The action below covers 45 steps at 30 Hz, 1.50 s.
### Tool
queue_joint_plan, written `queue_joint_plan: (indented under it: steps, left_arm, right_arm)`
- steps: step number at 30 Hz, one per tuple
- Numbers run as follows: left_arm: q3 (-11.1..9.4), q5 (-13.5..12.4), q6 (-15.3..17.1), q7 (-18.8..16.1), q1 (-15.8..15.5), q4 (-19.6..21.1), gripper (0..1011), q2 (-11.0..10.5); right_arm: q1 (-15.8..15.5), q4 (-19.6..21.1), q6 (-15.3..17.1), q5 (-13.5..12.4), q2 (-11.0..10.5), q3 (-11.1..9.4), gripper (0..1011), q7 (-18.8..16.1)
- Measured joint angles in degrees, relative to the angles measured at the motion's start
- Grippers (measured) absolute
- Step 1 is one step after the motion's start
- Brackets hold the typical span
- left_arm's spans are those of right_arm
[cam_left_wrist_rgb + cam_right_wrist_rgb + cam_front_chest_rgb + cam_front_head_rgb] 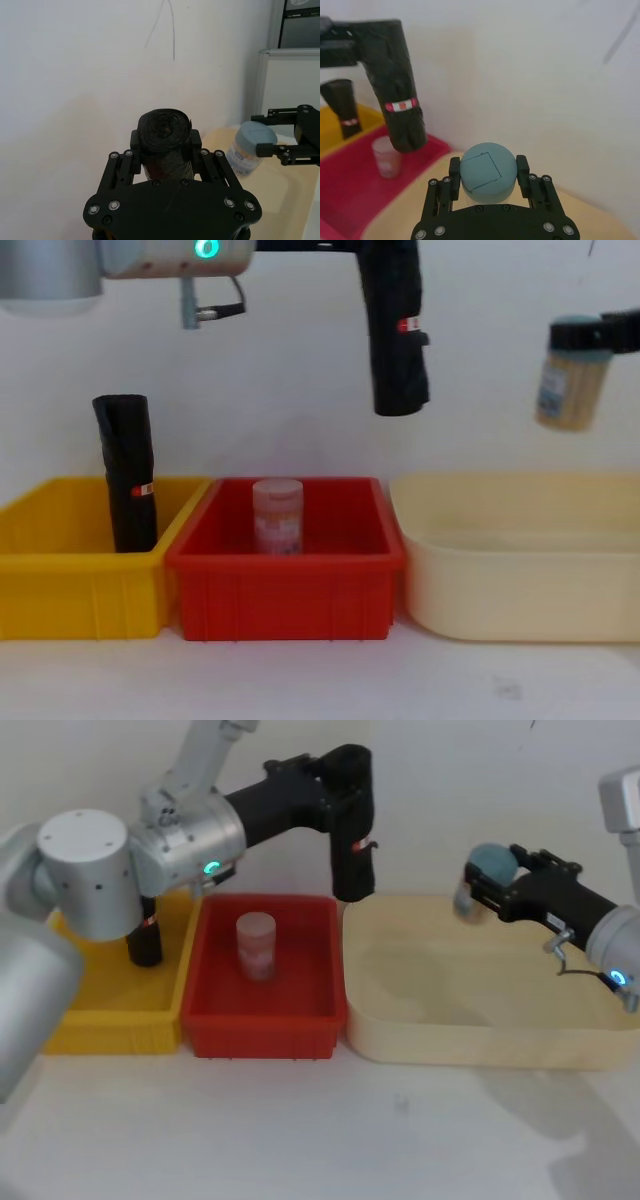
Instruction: Pick up the garbage bag with the one hand and transfer it to the other hand.
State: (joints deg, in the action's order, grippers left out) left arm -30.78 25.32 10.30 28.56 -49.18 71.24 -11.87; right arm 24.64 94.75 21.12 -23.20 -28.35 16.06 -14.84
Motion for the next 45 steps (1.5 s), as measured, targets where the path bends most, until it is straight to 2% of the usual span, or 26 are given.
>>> queue_joint_plan:
  steps: [4, 10, 15, 21, 28, 32, 39, 45]
  left_arm:
    - [-1.15, -0.73, -0.98, -0.01, -1.44, -2.53, 519, 1.69]
    - [-2.34, -1.56, -2.05, -0.04, -3.04, -5.30, 519, 3.54]
    - [-2.98, -1.98, -2.60, -0.06, -3.88, -6.75, 519, 4.51]
    - [-3.50, -2.30, -3.04, -0.09, -4.52, -7.86, 519, 5.28]
    - [-3.81, -2.51, -3.33, -0.12, -4.95, -8.60, 519, 5.76]
    - [-3.92, -2.57, -3.41, -0.15, -5.11, -8.83, 519, 5.93]
    - [-4.05, -2.66, -3.54, -0.15, -5.28, -9.15, 519, 6.14]
    - [-4.10, -2.71, -3.58, -0.15, -5.36, -9.31, 519, 6.25]
  right_arm:
    - [-0.23, -1.10, 0.54, 0.11, -0.66, -0.78, 671, 0.32]
    - [-0.51, -2.47, 1.12, 0.31, -1.42, -1.77, 869, 0.67]
    - [-0.64, -3.00, 1.40, 0.46, -1.74, -2.18, 976, 0.78]
    - [-0.86, -2.92, 1.26, 0.50, -1.88, -2.38, 1000, 0.51]
    - [-0.94, -2.02, -0.35, 0.50, -1.95, -2.09, 1000, -1.50]
    - [-0.54, -1.63, -1.50, 0.52, -1.88, -1.37, 1000, -2.97]
    - [1.27, -1.64, -3.51, 1.36, -1.25, 1.19, 1000, -5.72]
    - [4.47, -3.34, -4.62, 4.04, 0.21, 5.21, 1000, -7.55]
